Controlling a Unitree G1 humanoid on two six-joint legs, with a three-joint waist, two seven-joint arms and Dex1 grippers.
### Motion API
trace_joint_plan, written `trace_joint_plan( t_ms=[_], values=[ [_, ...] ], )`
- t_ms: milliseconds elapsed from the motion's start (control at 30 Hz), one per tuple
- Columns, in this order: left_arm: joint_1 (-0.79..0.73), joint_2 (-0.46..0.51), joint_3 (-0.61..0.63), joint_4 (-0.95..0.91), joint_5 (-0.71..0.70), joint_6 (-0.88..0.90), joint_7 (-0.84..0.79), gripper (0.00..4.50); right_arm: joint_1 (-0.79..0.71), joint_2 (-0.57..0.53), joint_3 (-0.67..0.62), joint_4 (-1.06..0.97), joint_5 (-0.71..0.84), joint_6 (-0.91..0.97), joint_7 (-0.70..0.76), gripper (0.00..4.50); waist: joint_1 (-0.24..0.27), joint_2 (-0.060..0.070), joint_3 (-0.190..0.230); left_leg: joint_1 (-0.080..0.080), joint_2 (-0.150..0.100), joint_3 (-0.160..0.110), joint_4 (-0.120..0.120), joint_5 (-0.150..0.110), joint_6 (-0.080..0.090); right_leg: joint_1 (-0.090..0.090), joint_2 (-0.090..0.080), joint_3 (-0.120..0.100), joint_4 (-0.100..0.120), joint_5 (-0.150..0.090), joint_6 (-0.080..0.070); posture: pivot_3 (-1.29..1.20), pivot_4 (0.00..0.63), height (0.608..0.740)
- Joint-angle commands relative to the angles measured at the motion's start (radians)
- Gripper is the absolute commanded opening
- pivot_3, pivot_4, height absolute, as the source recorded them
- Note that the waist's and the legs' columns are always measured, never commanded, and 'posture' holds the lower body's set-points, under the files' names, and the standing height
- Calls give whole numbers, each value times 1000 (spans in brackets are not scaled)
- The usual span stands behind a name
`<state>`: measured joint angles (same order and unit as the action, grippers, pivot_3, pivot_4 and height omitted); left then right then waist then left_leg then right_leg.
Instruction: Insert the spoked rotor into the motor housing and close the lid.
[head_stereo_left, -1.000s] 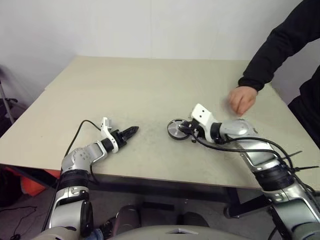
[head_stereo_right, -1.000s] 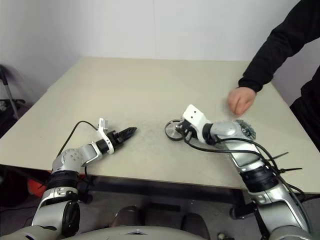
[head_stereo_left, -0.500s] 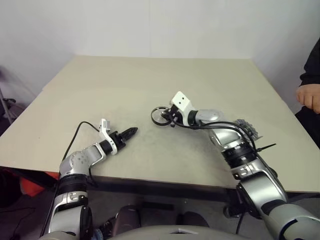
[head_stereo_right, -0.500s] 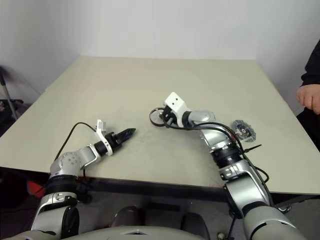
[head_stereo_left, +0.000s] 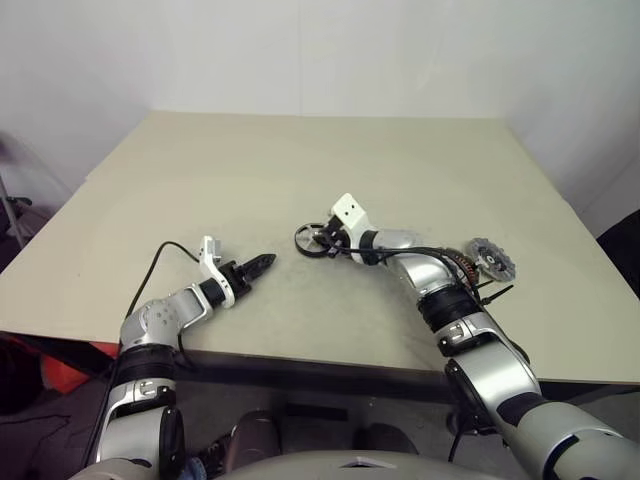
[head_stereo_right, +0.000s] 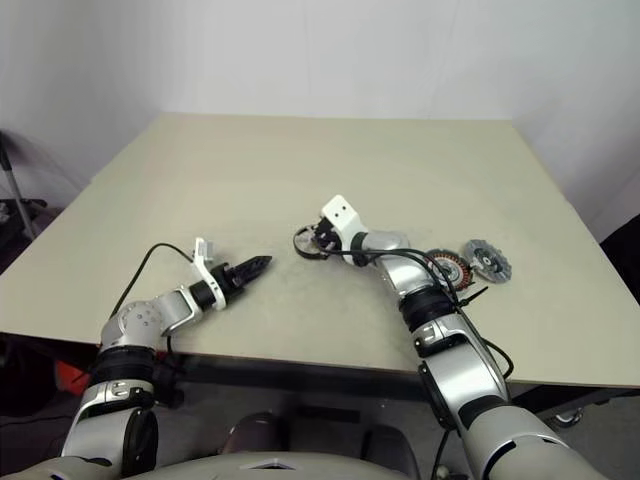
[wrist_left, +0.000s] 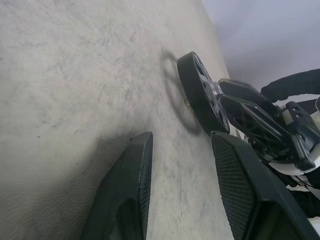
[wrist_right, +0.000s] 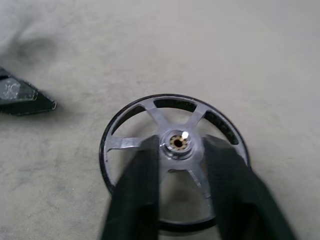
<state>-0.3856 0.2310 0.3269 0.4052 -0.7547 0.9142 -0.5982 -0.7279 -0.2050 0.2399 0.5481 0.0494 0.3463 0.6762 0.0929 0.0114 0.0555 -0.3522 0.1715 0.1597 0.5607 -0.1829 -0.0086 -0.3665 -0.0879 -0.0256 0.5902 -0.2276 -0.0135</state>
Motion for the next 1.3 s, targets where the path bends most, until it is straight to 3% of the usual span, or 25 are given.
trace_joint_plan(
  t_ms=[33, 267, 433, 567, 767, 1100, 1300],
  values=[
    [9, 12, -4, 47, 41, -13, 31, 2017, 1, -2, -51, -138, 73, 7, 59, 2643, 0, 0, 0, 0, 0, 0, 0, 0, 0, 0, 0, 0, 0, -1, 1, 0, 0, 740],
    [15, 1, -4, 29, 30, -10, 31, 2017, 49, -81, -122, -345, 136, 84, 94, 2643, 2, 0, 0, 1, 1, 0, 0, 0, 0, 1, 1, 0, 0, -1, 2, 0, 0, 740],
    [13, -9, -31, -41, 8, 28, 25, 2017, 84, -333, -102, -320, 2, 72, 105, 2643, 7, -2, 1, -1, 0, 1, 1, 0, 0, 1, 0, 0, -1, -1, 2, 0, 0, 740],
    [-13, -18, -41, -31, 14, 29, 26, 2017, 153, -575, -98, -297, -63, 1, 203, 2643, 19, -2, 1, -7, -1, 2, 1, -1, 2, -2, 0, 0, -1, 2, -4, 0, 0, 740],
    [-30, -35, -51, 27, 40, 8, 14, 2017, 227, -734, -134, -384, -42, -15, 311, 2643, 11, 1, 0, -9, 0, 3, 3, -3, 6, -5, 1, -1, -1, 2, -4, 0, 0, 740],
    [-16, -50, -49, 49, 58, -21, 2, 2017, 375, -826, -212, -574, -5, 32, 365, 2643, 13, 1, 0, -8, -1, 3, 11, -7, 12, 1, -2, 0, -1, 1, -2, 0, 0, 740],
    [-19, -57, -54, 66, 67, -41, -4, 2017, 345, -796, -182, -498, -43, 21, 320, 2643, 11, 3, -2, -8, -1, 3, 11, -7, 12, 1, -2, -1, -1, 1, -2, 0, 0, 740]
  ],
)
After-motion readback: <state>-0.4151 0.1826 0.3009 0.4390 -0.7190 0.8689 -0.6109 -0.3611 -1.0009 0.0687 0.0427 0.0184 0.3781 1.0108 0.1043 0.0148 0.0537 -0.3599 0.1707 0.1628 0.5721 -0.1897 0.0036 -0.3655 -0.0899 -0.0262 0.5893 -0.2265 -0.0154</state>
